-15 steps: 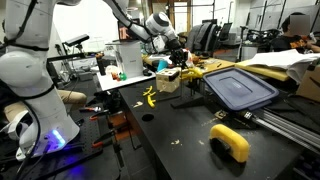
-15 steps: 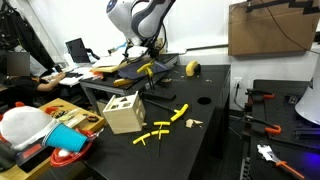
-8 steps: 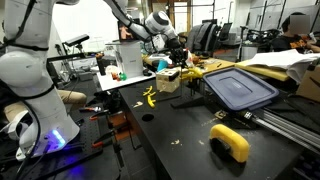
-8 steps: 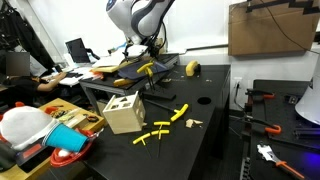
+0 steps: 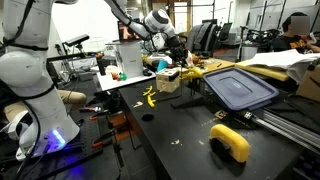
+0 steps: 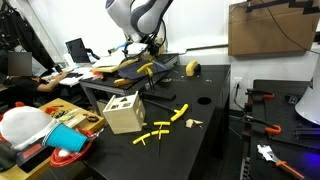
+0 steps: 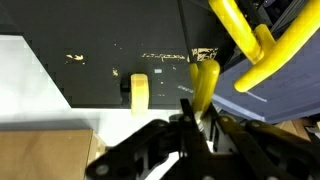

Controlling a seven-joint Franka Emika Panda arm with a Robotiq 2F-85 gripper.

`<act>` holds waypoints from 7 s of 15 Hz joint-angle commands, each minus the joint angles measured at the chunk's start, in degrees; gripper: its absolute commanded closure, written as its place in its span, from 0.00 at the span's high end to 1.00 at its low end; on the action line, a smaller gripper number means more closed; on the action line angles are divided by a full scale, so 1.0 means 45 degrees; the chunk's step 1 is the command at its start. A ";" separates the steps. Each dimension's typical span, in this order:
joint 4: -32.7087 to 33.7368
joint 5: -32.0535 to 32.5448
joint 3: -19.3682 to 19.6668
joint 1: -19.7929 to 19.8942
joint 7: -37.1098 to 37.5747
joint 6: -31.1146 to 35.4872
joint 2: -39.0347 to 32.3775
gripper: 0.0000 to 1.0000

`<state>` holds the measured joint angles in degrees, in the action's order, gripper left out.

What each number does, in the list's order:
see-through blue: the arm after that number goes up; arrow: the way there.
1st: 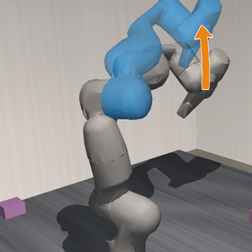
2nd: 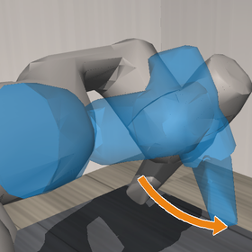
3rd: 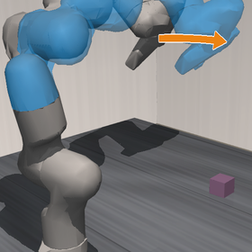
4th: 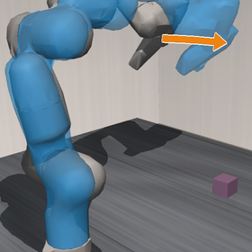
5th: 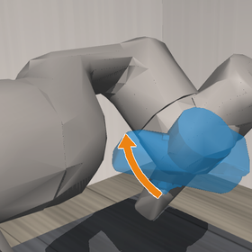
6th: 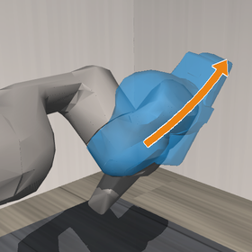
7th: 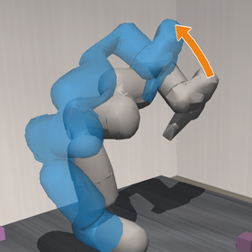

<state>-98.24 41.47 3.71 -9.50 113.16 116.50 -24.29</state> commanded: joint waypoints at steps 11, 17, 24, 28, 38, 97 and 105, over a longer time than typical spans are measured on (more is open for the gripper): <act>-0.0245 0.0597 -0.0003 0.0054 0.0112 0.0270 0.0085 0.04; -0.0281 0.0833 -0.0003 0.0078 0.0245 0.0583 0.0087 0.04; -0.0291 0.0769 0.0020 0.0138 0.0192 0.1439 0.0026 0.04; -0.0384 0.0649 0.0015 0.0160 0.0123 0.1368 0.0127 0.04; -0.0457 0.0367 -0.0051 0.0190 0.0015 0.1180 0.0230 0.04; -0.0327 0.0488 0.0053 0.0335 0.0016 0.1523 -0.0123 0.04; -0.0354 0.0417 0.0048 0.0425 0.0006 0.1770 -0.0312 0.04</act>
<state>-99.00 43.56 3.72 -8.05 112.92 122.14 -25.72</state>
